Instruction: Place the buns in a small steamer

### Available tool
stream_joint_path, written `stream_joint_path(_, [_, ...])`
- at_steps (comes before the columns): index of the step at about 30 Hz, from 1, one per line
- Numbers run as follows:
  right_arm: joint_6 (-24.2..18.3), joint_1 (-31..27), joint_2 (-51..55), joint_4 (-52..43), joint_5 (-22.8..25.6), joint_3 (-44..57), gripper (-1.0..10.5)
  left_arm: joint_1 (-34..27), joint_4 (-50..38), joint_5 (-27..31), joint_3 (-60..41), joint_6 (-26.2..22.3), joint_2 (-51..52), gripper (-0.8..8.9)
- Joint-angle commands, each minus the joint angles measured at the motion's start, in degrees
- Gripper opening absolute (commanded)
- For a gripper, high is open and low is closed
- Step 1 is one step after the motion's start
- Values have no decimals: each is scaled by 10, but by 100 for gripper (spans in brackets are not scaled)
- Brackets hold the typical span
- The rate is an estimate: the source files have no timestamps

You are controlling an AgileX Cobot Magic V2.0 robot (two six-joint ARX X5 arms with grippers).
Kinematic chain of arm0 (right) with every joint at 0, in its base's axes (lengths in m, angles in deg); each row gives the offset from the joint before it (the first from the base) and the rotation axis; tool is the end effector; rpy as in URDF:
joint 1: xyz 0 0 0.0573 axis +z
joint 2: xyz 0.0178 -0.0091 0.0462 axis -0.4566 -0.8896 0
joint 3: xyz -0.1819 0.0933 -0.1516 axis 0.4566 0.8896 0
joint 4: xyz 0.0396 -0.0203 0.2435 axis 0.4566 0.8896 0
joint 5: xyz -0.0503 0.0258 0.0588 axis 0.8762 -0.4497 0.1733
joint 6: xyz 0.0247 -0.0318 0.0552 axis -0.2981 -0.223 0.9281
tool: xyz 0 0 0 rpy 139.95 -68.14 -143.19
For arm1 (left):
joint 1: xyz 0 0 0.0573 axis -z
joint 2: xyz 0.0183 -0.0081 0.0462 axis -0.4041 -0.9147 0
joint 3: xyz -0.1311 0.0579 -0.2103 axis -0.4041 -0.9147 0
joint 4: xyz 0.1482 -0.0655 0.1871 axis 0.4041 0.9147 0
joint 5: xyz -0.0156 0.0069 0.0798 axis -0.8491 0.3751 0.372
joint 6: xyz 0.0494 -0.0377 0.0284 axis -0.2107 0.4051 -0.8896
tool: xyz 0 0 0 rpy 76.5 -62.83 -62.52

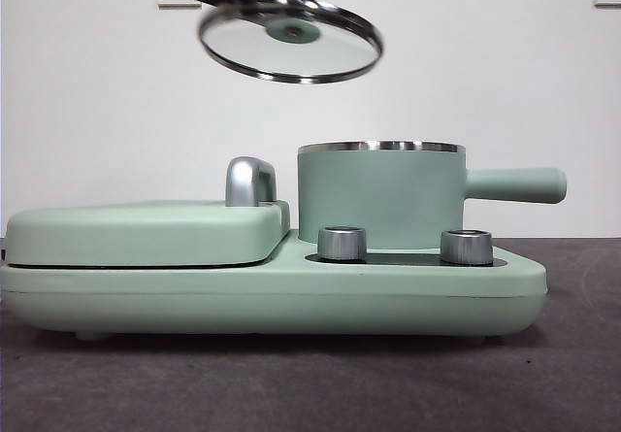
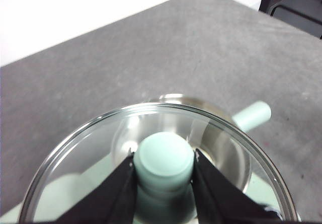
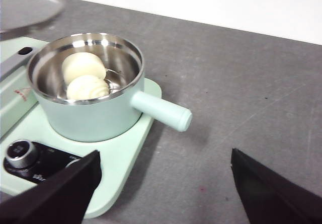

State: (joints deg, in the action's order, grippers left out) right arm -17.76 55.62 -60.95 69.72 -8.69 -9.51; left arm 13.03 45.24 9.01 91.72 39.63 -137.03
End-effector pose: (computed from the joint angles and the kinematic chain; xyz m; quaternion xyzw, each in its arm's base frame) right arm 0.1067 0.0469 0.2830 -0.0241 0.1787 0.1435 0.9731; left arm 0.2662 -0.2081 0.3264 0.0602 0.1832 -0.3732 0.9075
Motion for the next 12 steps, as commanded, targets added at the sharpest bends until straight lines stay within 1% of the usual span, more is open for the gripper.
stream_joint_path(1, [9, 3, -1, -5, -4, -4, 401, 14, -52, -1, 10, 4, -27, 10])
stream_joint_path(6, [9, 3, -1, -5, -4, -4, 401, 30, -130, -1, 10, 2, -74, 10])
stream_joint_path(12, [9, 3, -1, -1, -4, -4, 401, 41, -207, -1, 10, -25, -127, 10])
